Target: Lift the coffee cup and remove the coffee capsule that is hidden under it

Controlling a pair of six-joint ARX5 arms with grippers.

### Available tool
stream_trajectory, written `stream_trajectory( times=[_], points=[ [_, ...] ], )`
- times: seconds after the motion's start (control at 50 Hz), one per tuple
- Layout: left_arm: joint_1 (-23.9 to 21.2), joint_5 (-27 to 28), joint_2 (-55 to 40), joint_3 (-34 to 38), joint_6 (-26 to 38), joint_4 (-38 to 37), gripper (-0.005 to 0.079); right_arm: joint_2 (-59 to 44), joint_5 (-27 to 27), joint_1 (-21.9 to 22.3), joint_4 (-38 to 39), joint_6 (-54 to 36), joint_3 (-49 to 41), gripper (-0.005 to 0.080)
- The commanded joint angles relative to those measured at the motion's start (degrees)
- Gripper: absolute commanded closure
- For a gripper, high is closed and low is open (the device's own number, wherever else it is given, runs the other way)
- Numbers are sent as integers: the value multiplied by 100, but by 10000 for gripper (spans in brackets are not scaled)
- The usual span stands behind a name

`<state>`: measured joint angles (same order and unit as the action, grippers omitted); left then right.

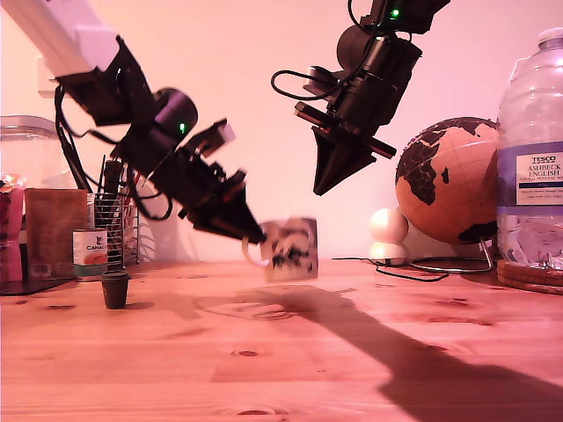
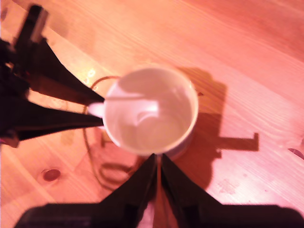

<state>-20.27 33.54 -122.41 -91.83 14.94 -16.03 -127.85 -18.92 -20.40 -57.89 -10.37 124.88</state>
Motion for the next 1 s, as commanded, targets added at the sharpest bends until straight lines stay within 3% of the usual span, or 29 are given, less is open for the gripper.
stream_trajectory(
  times=[0.0, 0.52, 0.98],
  points=[
    [11, 109, -90, -120, -168, 9, 764, -79, 0, 57, -4, 2, 48, 764],
    [352, 1130, -90, -120, -1967, -214, 764, -79, 44, 297, -243, -2, 48, 764],
    [378, 1537, -90, -120, -2774, -249, 764, -79, 44, 291, -304, -13, 48, 764]
  ],
)
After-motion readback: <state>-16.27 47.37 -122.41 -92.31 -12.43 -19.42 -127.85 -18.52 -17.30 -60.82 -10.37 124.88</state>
